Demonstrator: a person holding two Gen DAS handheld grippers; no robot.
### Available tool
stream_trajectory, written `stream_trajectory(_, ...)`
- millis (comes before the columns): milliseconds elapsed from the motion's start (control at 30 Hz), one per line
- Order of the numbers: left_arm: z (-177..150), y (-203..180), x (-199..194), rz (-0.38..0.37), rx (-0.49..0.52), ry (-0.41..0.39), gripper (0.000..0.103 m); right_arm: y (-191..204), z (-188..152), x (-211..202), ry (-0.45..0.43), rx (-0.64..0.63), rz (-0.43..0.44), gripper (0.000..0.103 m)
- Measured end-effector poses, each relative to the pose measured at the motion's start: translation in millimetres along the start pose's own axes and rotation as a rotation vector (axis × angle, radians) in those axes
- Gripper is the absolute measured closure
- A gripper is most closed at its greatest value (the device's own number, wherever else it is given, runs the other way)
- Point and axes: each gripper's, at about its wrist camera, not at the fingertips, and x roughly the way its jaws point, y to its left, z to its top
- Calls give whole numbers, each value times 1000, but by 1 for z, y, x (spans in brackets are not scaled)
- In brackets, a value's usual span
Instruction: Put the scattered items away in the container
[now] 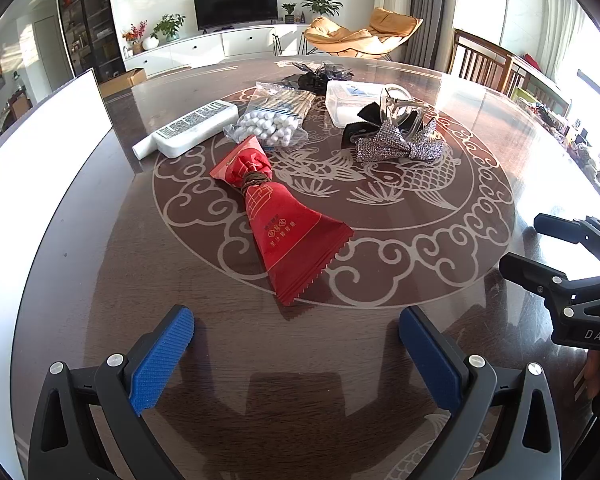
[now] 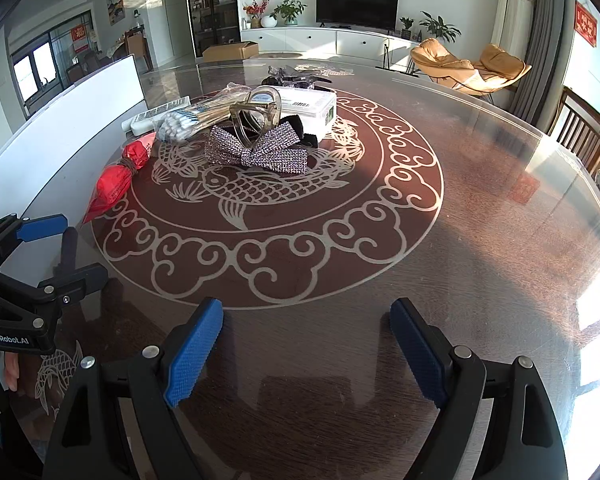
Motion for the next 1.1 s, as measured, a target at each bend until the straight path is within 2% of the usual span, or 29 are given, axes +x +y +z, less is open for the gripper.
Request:
stream_trajectory(967,0,0,1,1,0,0,0,0,0,0,0,0,0,17)
stream_trajectory(1033,0,2,0,-20,12,16,0,0,0,0,0,0,0,17)
stream_trajectory(1100,0,9,-3,-76,20,32,0,0,0,0,0,0,0,17)
